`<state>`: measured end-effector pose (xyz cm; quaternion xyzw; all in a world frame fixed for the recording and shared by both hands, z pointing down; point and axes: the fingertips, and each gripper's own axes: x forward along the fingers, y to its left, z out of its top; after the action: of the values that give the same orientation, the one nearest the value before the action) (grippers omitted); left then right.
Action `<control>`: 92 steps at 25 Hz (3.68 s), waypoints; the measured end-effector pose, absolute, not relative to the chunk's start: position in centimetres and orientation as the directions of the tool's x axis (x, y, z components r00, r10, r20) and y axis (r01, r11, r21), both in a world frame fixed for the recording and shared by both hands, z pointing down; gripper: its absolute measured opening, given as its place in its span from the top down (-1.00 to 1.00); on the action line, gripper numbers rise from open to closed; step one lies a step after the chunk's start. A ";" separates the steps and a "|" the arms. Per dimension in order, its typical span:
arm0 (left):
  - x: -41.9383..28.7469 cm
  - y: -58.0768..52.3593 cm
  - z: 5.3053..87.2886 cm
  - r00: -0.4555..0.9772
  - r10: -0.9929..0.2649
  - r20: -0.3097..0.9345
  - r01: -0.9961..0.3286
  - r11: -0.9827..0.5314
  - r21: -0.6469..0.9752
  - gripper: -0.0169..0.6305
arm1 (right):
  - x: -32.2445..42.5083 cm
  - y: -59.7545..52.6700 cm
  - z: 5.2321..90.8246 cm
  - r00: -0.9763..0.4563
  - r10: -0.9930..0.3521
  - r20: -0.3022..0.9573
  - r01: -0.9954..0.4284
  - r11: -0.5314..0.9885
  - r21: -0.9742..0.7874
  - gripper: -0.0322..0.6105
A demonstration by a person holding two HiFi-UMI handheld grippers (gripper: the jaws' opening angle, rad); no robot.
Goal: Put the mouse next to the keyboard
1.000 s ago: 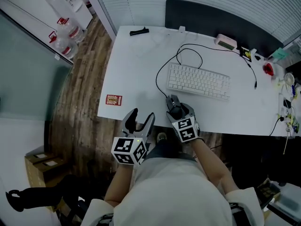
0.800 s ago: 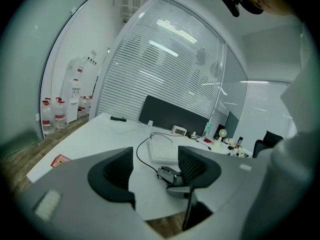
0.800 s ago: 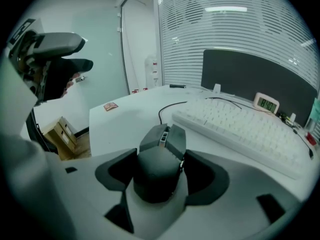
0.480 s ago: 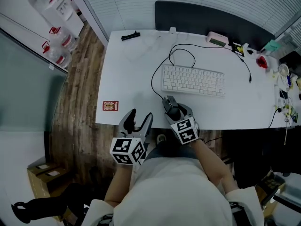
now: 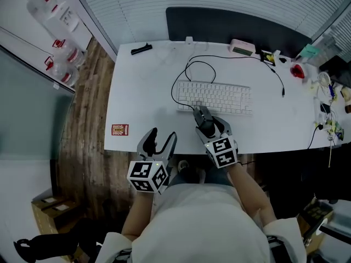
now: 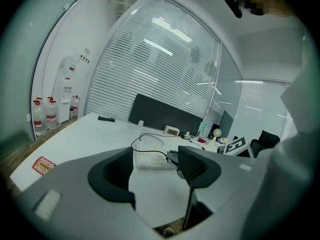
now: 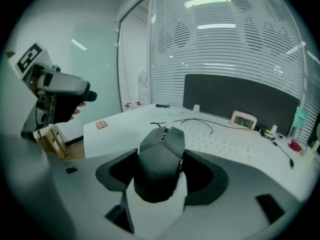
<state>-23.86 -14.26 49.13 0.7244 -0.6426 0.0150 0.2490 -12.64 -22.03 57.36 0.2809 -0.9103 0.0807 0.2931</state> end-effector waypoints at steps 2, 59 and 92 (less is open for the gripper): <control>-22.7 -15.1 48.9 0.181 -0.923 0.339 -0.937 -0.058 0.343 0.12 | -10.6 -23.5 57.0 -0.652 -0.491 0.577 -0.588 0.809 0.024 0.00; -6.1 -24.2 48.9 0.227 -0.902 0.368 -0.942 -0.107 0.317 0.12 | 18.6 -41.8 64.0 -0.340 -0.653 0.677 -0.886 0.463 0.001 -0.04; -13.8 -15.8 47.2 0.308 -0.892 0.332 -0.932 -0.213 0.294 0.82 | 6.4 -22.1 46.5 -0.469 -0.820 0.328 -0.877 0.477 -0.062 0.87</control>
<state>-13.83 -15.82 47.22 0.7773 -0.5865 0.0453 0.2231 6.35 -22.09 46.48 0.4992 -0.8497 0.1115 0.1277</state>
